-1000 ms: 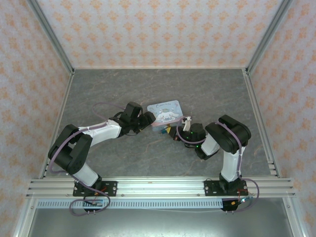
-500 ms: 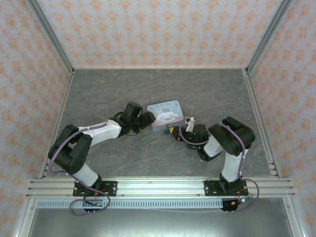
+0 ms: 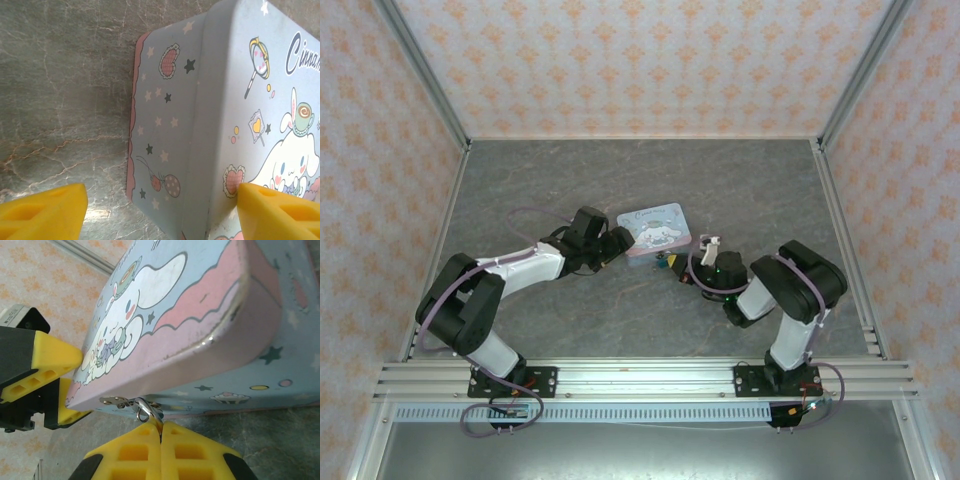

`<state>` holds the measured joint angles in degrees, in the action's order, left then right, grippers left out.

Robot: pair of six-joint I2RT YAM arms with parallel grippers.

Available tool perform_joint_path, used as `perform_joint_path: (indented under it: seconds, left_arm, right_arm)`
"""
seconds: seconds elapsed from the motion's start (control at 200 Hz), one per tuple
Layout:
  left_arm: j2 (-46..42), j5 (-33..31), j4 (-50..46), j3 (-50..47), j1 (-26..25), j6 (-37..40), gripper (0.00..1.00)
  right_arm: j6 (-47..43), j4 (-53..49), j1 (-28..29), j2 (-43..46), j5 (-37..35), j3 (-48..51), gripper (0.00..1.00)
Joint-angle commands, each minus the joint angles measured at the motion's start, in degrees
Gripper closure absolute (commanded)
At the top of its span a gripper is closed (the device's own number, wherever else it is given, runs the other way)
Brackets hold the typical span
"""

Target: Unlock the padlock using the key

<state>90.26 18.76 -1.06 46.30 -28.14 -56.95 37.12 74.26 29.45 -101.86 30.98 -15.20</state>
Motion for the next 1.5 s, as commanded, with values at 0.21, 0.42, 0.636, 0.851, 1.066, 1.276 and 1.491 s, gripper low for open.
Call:
perform_joint_path:
  seconds: [0.21, 0.42, 0.636, 0.851, 1.066, 1.276, 1.491]
  left_arm:
    - [-4.90, -5.33, -12.33, 0.03, -0.96, 2.87, 0.07]
    - [-11.36, -10.48, -16.42, 0.99, -0.98, 7.30, 0.00]
    - [-18.69, -13.82, -17.10, -0.51, -1.12, 12.04, 0.00]
    - [-26.26, -17.79, -17.59, -2.32, -1.30, 14.73, 0.00]
    - [-29.42, -19.76, -20.16, -2.63, -1.30, 16.21, 0.00]
    - [-30.05, -19.80, -19.58, -4.03, -1.32, 15.99, 0.00]
    - [-30.06, -19.82, -19.69, -4.09, -1.35, 16.52, 0.00]
  right_arm:
    - [-4.40, -12.05, -0.22, 11.29, -1.24, 1.13, 1.00]
    - [-7.64, -33.53, -0.22, 23.70, 0.14, -0.64, 1.00]
    - [-13.09, -66.33, -0.03, 40.93, -1.40, -6.75, 1.00]
    - [-11.17, -84.18, 1.16, 46.25, -0.23, -12.23, 1.00]
    - [-8.24, -92.34, 4.23, 43.97, -0.36, -14.82, 1.00]
    - [-7.08, -93.03, 5.48, 37.63, -0.18, -16.12, 1.00]
    - [-7.07, -88.68, 5.49, 31.82, -3.05, -16.44, 1.00]
